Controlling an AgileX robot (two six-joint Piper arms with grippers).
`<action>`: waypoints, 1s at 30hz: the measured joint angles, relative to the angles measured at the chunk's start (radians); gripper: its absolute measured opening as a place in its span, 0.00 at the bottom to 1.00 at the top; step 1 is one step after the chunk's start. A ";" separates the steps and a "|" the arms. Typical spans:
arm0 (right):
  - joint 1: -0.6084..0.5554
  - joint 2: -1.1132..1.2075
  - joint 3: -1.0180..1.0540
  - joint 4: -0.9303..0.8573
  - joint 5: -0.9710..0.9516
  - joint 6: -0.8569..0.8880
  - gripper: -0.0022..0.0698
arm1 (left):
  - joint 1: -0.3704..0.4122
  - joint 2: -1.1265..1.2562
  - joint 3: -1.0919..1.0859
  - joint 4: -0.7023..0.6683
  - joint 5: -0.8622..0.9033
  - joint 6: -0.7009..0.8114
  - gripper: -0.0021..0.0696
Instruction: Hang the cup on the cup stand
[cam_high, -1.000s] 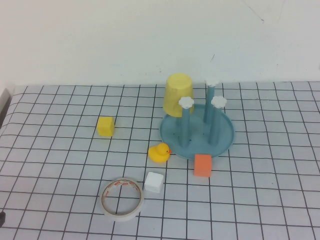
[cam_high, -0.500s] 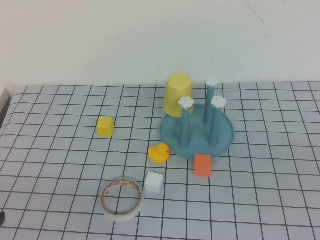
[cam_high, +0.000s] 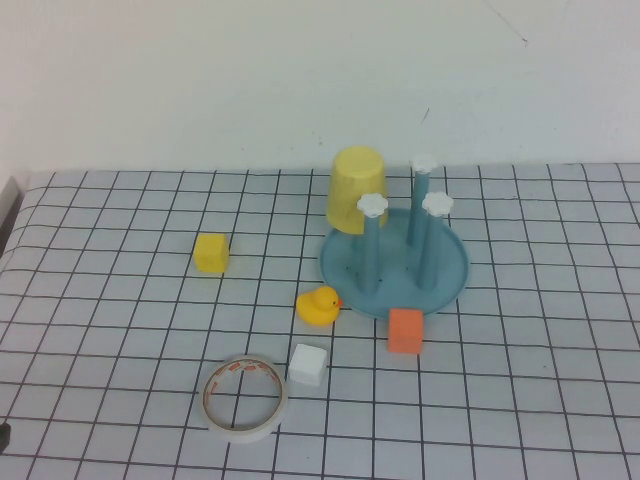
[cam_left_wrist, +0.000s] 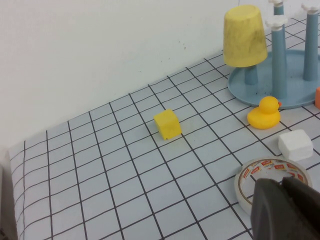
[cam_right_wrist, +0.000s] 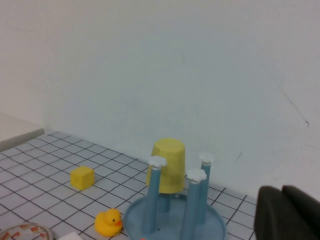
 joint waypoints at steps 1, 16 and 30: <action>0.000 0.000 0.000 0.001 -0.007 -0.004 0.03 | 0.000 0.000 0.000 0.000 0.000 0.000 0.03; -0.081 -0.054 0.095 -0.578 -0.044 0.604 0.03 | 0.000 0.000 0.000 0.000 0.002 0.000 0.03; -0.532 -0.297 0.161 -1.733 0.429 1.844 0.03 | 0.000 0.000 0.000 0.000 0.007 0.000 0.03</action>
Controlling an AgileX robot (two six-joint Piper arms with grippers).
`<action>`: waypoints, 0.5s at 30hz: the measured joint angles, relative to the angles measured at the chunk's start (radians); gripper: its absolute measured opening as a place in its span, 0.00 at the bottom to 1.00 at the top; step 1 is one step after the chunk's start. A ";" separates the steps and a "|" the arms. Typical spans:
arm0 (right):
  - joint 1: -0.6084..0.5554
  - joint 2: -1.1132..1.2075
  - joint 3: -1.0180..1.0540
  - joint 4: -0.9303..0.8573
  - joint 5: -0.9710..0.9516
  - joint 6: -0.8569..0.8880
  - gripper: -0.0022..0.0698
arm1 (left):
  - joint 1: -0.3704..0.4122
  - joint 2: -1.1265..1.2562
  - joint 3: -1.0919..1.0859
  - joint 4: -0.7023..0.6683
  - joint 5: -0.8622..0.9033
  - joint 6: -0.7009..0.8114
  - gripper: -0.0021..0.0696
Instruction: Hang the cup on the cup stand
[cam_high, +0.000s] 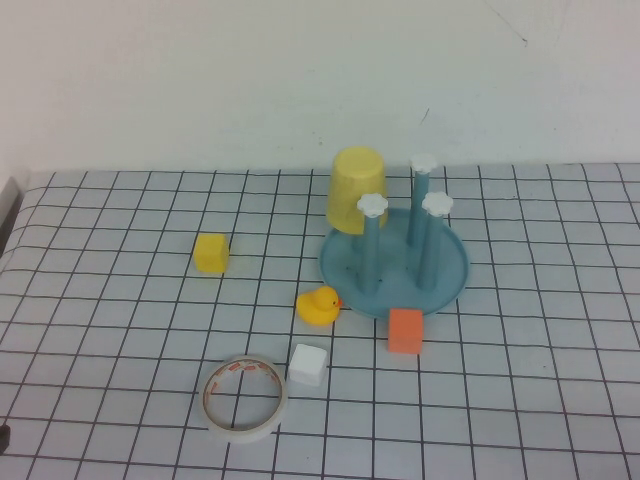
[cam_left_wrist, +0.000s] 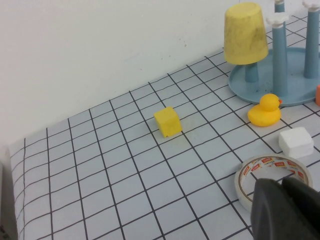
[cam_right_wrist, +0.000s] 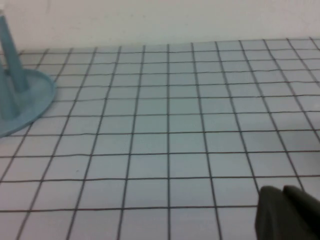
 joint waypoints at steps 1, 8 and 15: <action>-0.024 -0.007 0.017 0.000 -0.018 0.004 0.03 | 0.000 0.000 0.000 0.000 0.000 0.000 0.03; -0.093 -0.013 0.093 -0.020 -0.093 0.017 0.03 | 0.000 0.000 0.000 0.000 0.000 0.000 0.03; -0.017 -0.013 0.093 -0.047 -0.079 0.139 0.03 | 0.000 0.000 0.000 0.000 0.000 0.000 0.03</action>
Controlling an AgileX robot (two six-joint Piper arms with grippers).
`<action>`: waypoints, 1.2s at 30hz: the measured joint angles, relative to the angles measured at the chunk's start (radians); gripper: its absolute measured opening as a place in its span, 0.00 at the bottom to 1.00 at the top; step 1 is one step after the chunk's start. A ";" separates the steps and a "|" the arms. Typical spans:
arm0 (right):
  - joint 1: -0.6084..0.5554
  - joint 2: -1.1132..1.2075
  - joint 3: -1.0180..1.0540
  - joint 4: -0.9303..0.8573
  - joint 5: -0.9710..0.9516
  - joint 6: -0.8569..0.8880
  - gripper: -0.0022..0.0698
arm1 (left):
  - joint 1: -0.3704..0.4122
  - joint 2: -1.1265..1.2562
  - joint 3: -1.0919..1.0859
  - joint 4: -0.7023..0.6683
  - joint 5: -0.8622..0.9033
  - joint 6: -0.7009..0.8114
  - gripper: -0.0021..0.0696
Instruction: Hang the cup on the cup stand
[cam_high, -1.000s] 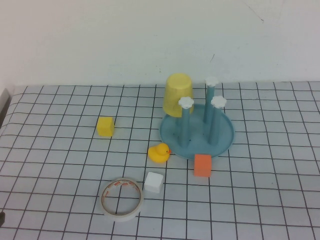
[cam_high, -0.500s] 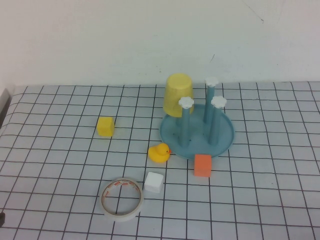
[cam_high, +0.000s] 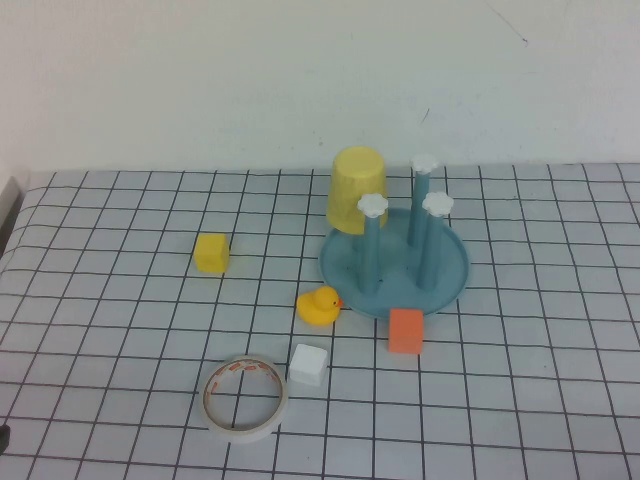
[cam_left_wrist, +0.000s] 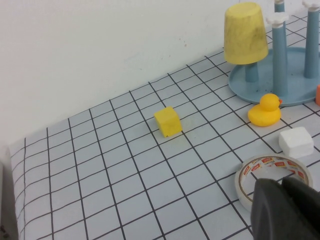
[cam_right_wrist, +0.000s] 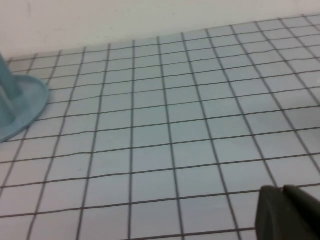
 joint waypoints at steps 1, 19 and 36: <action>0.020 0.000 0.000 -0.011 0.001 0.020 0.03 | 0.000 0.000 0.000 0.000 0.000 0.000 0.03; 0.050 0.000 -0.004 -0.071 0.023 0.094 0.03 | 0.000 0.000 0.000 0.000 0.000 0.000 0.03; 0.021 0.000 -0.004 -0.072 0.023 0.078 0.03 | 0.000 0.000 0.000 0.000 0.000 0.000 0.03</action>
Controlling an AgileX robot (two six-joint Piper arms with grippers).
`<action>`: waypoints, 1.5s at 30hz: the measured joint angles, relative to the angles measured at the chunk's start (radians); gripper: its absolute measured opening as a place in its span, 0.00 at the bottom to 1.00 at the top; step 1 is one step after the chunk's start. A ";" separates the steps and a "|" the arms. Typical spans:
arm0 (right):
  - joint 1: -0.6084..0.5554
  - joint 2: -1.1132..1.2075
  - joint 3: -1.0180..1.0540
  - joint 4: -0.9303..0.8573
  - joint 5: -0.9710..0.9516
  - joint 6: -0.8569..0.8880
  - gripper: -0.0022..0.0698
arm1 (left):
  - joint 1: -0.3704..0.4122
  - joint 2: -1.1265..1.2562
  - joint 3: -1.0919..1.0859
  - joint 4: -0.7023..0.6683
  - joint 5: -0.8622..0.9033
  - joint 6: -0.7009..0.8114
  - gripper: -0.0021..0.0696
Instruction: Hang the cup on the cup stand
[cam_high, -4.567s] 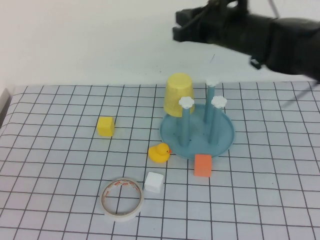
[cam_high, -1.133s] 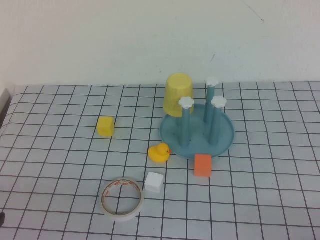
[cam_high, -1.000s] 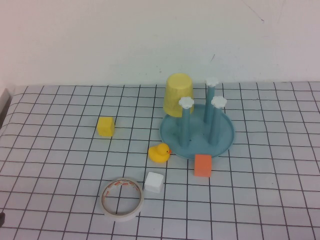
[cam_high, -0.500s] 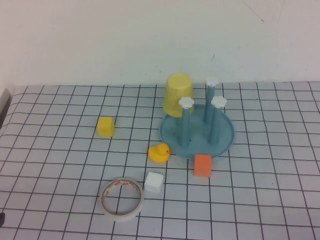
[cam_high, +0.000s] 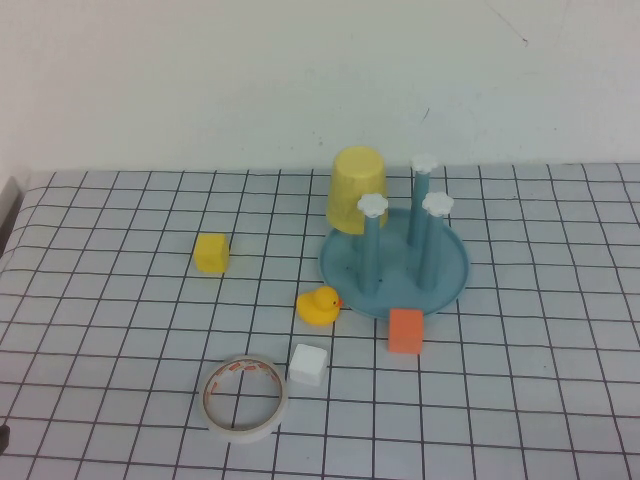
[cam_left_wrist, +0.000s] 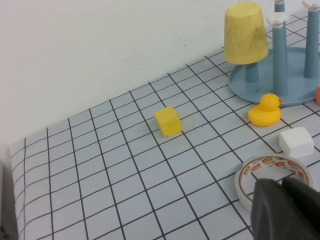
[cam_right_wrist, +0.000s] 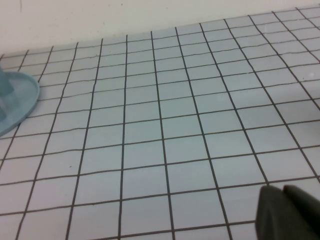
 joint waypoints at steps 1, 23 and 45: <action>0.000 0.000 0.000 0.000 0.000 0.000 0.03 | 0.000 0.000 0.000 0.000 0.001 0.000 0.03; 0.000 0.000 0.000 0.000 0.001 0.000 0.03 | 0.000 0.000 0.002 0.000 0.001 0.000 0.03; 0.000 0.000 0.000 0.000 0.002 0.000 0.03 | 0.704 -0.186 0.321 -0.459 -0.351 0.368 0.03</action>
